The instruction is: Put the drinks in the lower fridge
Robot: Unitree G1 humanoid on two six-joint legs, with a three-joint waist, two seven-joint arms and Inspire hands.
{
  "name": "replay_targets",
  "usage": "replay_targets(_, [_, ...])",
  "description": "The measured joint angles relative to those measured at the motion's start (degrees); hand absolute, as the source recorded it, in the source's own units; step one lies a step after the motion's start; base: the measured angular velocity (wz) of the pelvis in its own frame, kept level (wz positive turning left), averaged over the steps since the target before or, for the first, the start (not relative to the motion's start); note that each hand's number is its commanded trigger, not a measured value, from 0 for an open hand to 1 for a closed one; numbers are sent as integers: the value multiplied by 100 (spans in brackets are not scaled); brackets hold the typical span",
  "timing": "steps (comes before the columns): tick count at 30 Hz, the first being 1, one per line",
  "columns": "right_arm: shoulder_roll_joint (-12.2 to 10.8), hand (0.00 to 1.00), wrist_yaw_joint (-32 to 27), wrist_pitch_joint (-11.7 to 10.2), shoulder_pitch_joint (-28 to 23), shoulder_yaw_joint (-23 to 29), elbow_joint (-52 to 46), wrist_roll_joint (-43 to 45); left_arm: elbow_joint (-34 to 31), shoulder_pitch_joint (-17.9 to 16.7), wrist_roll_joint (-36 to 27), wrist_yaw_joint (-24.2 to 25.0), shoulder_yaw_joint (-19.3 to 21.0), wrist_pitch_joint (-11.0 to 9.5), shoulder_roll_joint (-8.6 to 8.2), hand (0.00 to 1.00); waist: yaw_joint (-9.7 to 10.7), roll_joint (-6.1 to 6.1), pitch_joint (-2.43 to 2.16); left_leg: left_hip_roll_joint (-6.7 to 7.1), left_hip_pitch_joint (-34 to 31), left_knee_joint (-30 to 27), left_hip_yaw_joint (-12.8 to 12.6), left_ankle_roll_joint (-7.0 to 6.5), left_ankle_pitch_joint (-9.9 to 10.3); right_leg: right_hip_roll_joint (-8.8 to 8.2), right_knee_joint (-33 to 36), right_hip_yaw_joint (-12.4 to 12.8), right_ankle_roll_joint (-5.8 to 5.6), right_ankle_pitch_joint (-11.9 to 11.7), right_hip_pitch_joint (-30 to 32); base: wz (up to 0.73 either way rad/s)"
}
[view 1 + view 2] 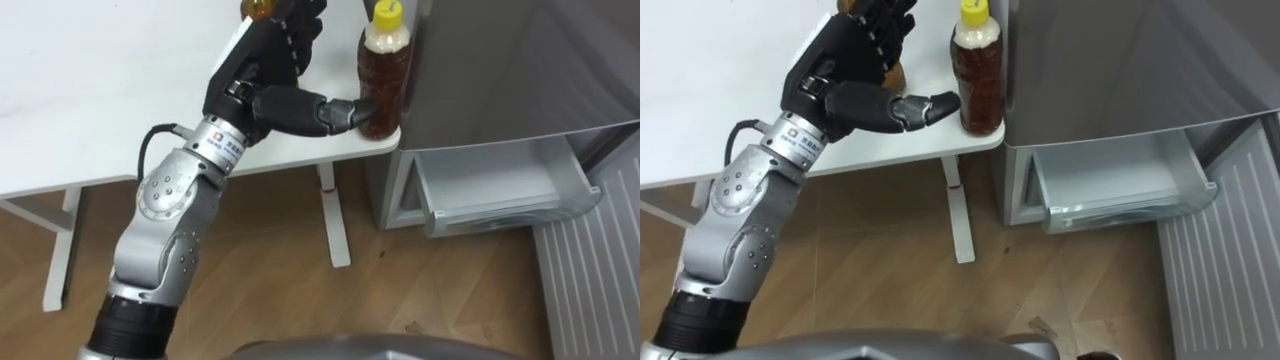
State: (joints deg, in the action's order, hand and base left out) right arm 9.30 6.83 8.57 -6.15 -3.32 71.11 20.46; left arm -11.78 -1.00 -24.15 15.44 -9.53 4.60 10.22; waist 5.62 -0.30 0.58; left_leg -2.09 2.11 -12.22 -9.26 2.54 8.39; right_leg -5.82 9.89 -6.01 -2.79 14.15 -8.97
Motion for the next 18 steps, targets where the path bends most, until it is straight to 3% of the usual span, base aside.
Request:
replay_targets(5, [-4, 0, -2, 36, -14, 5, -4, 29, 134, 24, -13, 1, 7, 30, -2, 0, 76, -12, 6, 0, 12, 1, -14, 0, 0, 2, -7, 37, 0, 0, 0, -2])
replay_targets(10, [-70, 0, 12, 148, -17, 7, -2, 29, 589, 312, -6, -3, 33, 43, -5, 0, 106, -45, 23, 0, 25, 2, -27, 0, 0, 3, 1, 59, 0, 0, -1, -1])
replay_targets(18, [-83, 0, 30, 157, -14, 10, 12, 33, 978, 371, -8, -23, 36, 43, -3, 0, 221, -40, 17, -18, 79, 5, -128, 0, 0, 4, 16, 154, 2, -1, -7, -5])
